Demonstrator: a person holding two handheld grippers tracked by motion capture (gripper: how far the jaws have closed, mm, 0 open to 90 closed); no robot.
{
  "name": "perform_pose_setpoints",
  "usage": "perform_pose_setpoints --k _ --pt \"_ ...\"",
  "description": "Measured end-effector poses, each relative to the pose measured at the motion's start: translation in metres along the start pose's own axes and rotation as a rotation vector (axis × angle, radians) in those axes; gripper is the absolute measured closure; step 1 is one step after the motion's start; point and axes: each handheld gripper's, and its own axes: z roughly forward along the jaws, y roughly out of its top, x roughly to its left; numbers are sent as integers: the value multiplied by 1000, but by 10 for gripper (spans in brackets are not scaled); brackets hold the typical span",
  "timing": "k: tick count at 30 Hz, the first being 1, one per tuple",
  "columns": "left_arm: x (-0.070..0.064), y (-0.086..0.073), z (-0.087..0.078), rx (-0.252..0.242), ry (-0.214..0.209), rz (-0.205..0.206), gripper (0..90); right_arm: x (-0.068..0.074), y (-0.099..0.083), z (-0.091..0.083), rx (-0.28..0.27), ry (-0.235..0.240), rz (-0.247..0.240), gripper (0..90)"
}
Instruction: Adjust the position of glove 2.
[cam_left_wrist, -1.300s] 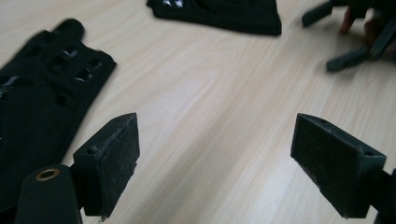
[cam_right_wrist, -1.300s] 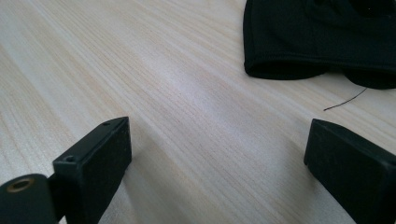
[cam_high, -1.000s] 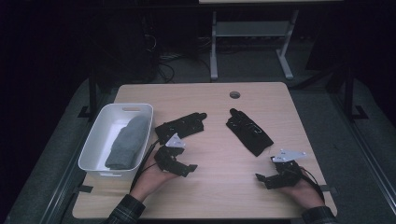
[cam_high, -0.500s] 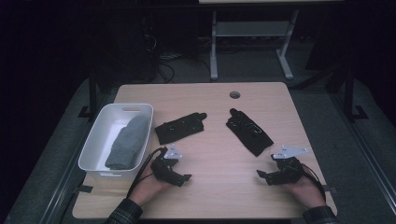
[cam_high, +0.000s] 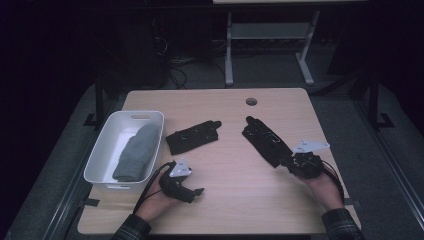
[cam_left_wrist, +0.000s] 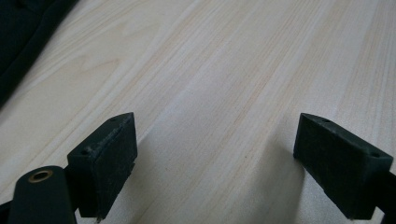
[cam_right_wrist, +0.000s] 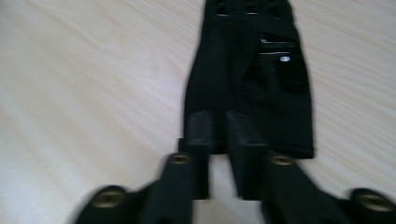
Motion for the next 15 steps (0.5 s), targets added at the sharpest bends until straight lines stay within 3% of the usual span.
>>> perform_pose_setpoints --k 5,10,12,15 --pt "0 0 0 0 -2 0 125 -9 8 12 14 -12 12 900" --pt "0 0 -1 3 -1 0 125 -13 10 30 44 17 16 900" --pt "0 0 0 2 0 -1 125 -13 8 38 87 25 1 900" --pt "0 0 0 2 0 -2 125 -12 6 38 89 42 13 900"
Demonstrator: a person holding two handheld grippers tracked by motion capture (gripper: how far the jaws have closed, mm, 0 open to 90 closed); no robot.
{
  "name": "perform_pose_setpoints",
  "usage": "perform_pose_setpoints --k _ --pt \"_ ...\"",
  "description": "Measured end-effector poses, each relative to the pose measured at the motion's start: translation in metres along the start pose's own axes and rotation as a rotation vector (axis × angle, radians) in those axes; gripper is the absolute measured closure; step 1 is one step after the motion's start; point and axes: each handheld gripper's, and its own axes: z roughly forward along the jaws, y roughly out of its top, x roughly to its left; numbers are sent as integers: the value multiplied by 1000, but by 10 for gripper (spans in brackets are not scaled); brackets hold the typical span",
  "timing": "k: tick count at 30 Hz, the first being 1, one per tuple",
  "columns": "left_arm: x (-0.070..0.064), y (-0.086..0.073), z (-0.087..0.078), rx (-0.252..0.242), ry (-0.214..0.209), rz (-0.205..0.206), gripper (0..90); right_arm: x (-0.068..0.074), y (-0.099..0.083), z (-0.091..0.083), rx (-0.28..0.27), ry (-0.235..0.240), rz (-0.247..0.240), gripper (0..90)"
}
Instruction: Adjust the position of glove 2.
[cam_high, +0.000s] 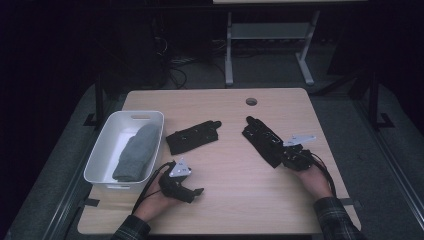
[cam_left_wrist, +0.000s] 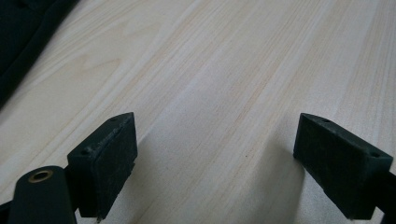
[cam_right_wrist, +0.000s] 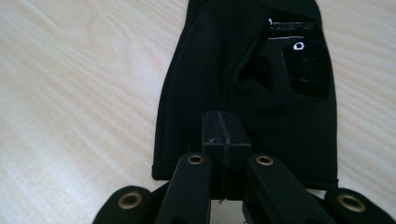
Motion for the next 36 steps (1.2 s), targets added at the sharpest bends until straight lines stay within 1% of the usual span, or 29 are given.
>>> perform_pose_setpoints --k 5,6,7,9,14,19,26,29,33,35,36 --pt "0 0 0 0 2 -1 126 8 -5 -5 7 27 -9 900" --pt "0 0 0 0 2 -1 126 13 -7 -8 14 43 -18 900" --pt "0 0 0 0 2 -1 126 13 -7 -8 14 43 -18 900" --pt "0 0 0 0 2 -2 126 18 -10 -10 13 57 -21 900" --pt "0 0 1 -2 2 -1 126 32 -14 -15 31 91 -36 900" --pt "0 0 1 -3 2 -1 125 45 -16 -18 38 122 -80 900" --pt "0 0 1 -4 3 -1 125 62 -24 -25 43 166 -95 900" --pt "0 0 1 -8 2 -5 125 69 -27 -27 42 192 -113 900" --pt "1 1 1 4 -2 12 125 80 -31 -31 47 225 -136 900" --pt "1 1 1 3 -4 13 125 84 -32 -32 48 240 -143 900" --pt "0 1 2 2 -6 12 125 86 -33 -32 46 245 -154 900"
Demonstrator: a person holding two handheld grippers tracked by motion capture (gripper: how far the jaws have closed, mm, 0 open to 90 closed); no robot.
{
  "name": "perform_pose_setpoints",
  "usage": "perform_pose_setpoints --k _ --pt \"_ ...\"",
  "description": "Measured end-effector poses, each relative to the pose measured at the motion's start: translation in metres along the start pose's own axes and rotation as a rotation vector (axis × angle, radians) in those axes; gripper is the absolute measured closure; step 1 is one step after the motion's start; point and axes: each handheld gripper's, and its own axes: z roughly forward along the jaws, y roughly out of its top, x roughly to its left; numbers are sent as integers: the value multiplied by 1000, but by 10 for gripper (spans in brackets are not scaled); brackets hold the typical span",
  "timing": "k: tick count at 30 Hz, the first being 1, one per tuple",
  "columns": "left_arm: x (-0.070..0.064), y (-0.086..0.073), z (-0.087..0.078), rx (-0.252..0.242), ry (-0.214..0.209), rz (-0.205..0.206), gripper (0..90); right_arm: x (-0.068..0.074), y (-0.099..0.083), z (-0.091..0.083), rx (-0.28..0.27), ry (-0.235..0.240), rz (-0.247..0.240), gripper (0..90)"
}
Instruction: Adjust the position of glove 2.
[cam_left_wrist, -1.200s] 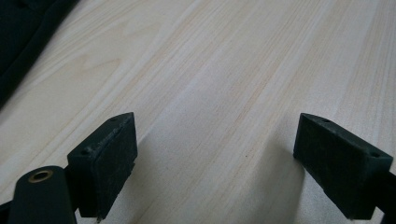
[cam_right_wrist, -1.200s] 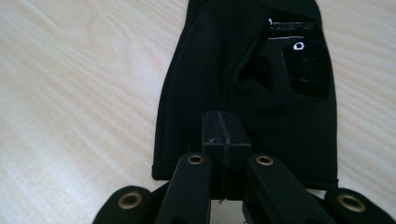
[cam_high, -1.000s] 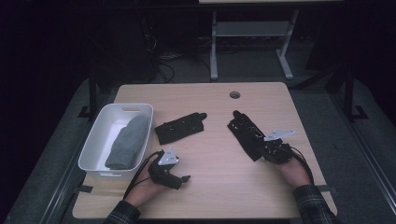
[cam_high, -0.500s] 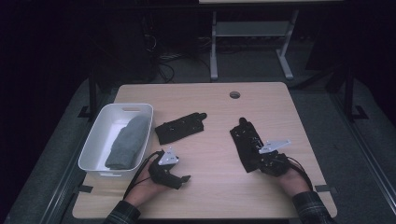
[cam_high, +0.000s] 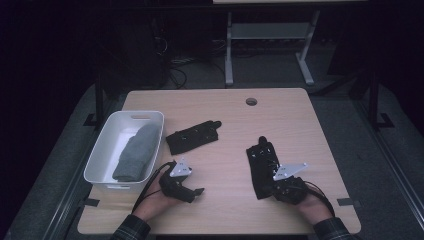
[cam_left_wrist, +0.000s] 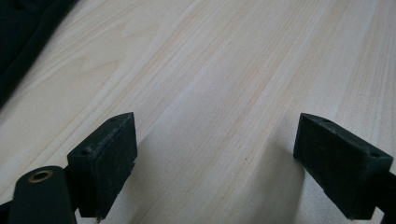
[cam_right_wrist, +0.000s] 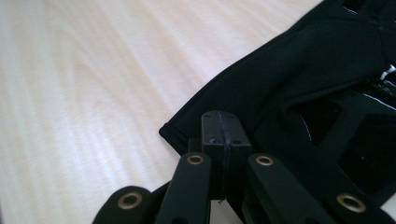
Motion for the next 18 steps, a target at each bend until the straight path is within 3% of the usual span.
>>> perform_pose_setpoints --k 13,18 --pt "-1 1 1 -7 -5 -8 125 34 2 4 21 96 -81 900" --pt "-1 1 1 -6 -5 -7 125 38 3 4 13 103 -103 900"
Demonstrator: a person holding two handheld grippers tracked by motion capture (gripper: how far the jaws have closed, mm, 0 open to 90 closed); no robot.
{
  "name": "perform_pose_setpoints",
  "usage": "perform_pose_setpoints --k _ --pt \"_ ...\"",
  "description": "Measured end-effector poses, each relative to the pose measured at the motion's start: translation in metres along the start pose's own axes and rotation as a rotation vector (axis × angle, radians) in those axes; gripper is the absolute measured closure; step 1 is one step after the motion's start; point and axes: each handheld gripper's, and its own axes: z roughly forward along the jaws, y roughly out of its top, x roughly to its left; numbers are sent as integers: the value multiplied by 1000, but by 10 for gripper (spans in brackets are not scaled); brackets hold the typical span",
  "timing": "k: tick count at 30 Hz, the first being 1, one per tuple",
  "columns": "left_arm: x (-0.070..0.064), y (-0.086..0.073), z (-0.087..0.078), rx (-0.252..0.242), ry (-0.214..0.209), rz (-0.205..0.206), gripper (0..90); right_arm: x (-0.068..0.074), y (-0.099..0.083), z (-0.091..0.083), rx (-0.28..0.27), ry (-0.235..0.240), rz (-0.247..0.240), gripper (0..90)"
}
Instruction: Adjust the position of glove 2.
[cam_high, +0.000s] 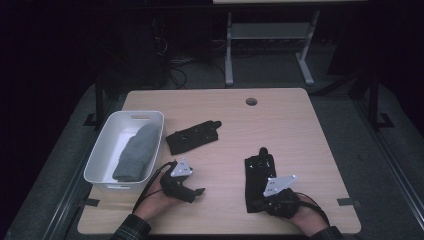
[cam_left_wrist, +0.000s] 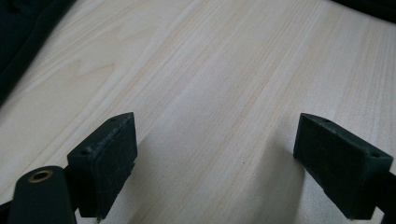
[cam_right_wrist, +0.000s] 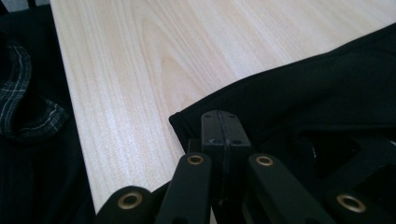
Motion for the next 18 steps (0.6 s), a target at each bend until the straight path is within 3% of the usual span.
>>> perform_pose_setpoints --k 5,8,18 --pt "0 0 0 -1 1 2 125 -11 0 -16 -67 -56 22 892" --pt "0 0 0 6 1 6 125 -22 -4 -24 -94 -98 45 835" --pt "0 2 2 8 6 0 119 -70 -33 -50 -157 -330 199 415"
